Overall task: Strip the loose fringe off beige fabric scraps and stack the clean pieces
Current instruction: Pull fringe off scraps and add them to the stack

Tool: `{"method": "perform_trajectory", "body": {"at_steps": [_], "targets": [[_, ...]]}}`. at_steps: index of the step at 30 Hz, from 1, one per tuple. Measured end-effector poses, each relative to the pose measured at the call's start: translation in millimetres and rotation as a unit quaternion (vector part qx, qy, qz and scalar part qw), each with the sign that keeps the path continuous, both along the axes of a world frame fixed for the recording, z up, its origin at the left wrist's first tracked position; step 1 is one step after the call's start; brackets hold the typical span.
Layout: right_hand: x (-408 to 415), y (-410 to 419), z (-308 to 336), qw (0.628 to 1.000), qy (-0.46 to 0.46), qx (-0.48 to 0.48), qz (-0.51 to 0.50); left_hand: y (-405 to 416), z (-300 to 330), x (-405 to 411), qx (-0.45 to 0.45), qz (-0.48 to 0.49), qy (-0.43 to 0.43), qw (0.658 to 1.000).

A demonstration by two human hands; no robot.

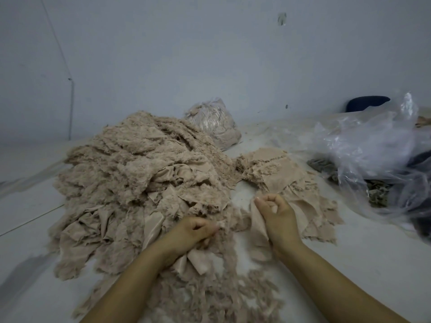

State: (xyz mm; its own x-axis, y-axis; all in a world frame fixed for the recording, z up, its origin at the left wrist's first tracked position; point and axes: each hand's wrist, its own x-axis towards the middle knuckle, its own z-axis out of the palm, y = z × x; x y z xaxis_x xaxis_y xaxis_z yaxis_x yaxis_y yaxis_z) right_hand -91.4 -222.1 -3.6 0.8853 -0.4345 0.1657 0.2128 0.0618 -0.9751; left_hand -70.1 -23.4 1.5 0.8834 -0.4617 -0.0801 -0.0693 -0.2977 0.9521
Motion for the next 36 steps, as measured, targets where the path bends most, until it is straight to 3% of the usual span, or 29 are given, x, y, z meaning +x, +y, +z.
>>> {"method": "perform_trajectory", "body": {"at_steps": [3,6,10,18,19,21,23,24,27,29,30,31,33,35,36], "targets": [[-2,15,1,0.996,-0.041,-0.064,0.042,-16,3,-4,-0.035,-0.029,0.028,0.999],[-2,27,2,0.994,-0.072,-0.047,0.071,-33,-1,-6,-0.025,-0.086,0.031,0.995],[5,9,6,0.996,-0.084,0.003,0.026,-30,0,-9,-0.076,-0.066,0.079,0.992],[12,-32,-3,0.997,-0.071,0.008,-0.038,-28,2,-4,-0.024,-0.006,0.009,1.0],[13,-45,-3,0.996,-0.064,-0.015,-0.063,-27,2,-3,-0.022,0.004,0.007,1.0],[15,-72,-7,0.981,0.001,-0.161,-0.11,-25,0,-2,-0.031,0.034,0.006,0.999],[12,-91,-17,0.925,0.092,-0.338,-0.149,-24,-1,-1,-0.036,0.06,0.005,0.998],[10,-95,-20,0.905,0.094,-0.379,-0.169,-25,-1,-1,-0.041,0.065,0.006,0.997],[4,-94,-25,0.885,0.073,-0.451,-0.089,-29,0,-2,-0.055,0.057,0.016,0.997],[2,-91,-31,0.827,0.137,-0.545,-0.028,-33,1,-3,-0.058,0.054,0.017,0.997],[0,-89,-32,0.815,0.148,-0.559,-0.039,-34,1,-3,-0.061,0.057,0.015,0.996],[-4,-84,-31,0.828,0.124,-0.542,-0.066,-35,2,-2,-0.065,0.066,0.008,0.996],[-13,-64,-21,0.896,0.036,-0.44,-0.052,-38,3,0,-0.085,0.097,-0.005,0.992],[-20,-34,-9,0.939,0.035,-0.323,0.11,-46,4,1,-0.12,0.126,0.002,0.985],[-22,-19,-7,0.941,0.055,-0.278,0.186,-52,5,1,-0.146,0.138,0.015,0.979]]}}
